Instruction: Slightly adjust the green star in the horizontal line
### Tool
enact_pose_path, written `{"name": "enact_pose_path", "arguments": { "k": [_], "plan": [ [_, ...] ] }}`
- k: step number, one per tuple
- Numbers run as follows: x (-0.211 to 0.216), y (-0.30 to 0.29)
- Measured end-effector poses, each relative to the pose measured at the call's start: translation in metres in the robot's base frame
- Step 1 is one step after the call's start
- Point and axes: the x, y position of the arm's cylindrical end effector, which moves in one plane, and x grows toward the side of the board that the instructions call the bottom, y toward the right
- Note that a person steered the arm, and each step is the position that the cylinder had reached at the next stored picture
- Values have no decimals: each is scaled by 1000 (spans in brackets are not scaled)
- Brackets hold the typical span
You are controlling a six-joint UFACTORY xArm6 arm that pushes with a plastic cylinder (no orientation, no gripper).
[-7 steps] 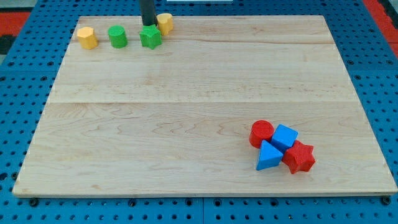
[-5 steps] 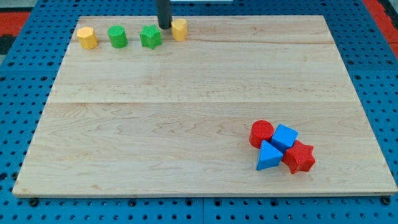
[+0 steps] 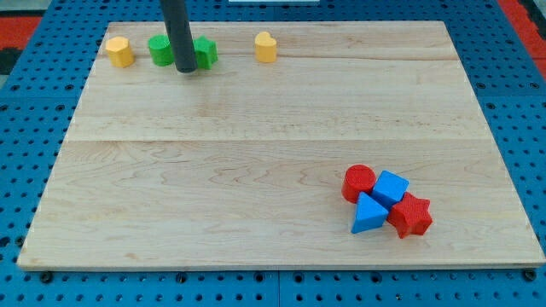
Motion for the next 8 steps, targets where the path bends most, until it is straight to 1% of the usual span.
{"name": "enact_pose_path", "arguments": {
  "k": [2, 3, 4, 5, 6, 7, 8],
  "plan": [
    [0, 24],
    [37, 50],
    [53, 70],
    [54, 70],
    [66, 80],
    [73, 106],
    [73, 107]
  ]
}}
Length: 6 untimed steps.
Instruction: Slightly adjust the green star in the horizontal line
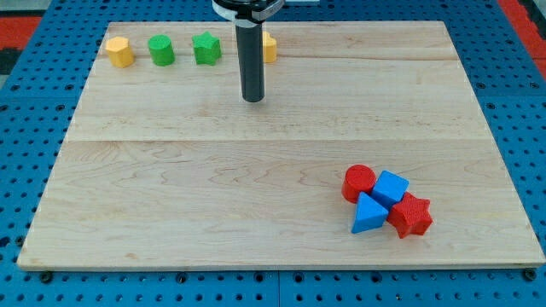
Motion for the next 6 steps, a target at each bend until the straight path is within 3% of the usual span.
{"name": "enact_pose_path", "arguments": {
  "k": [1, 2, 4, 5, 6],
  "plan": [
    [1, 1],
    [1, 69],
    [107, 164],
    [112, 226],
    [89, 301]
  ]
}}
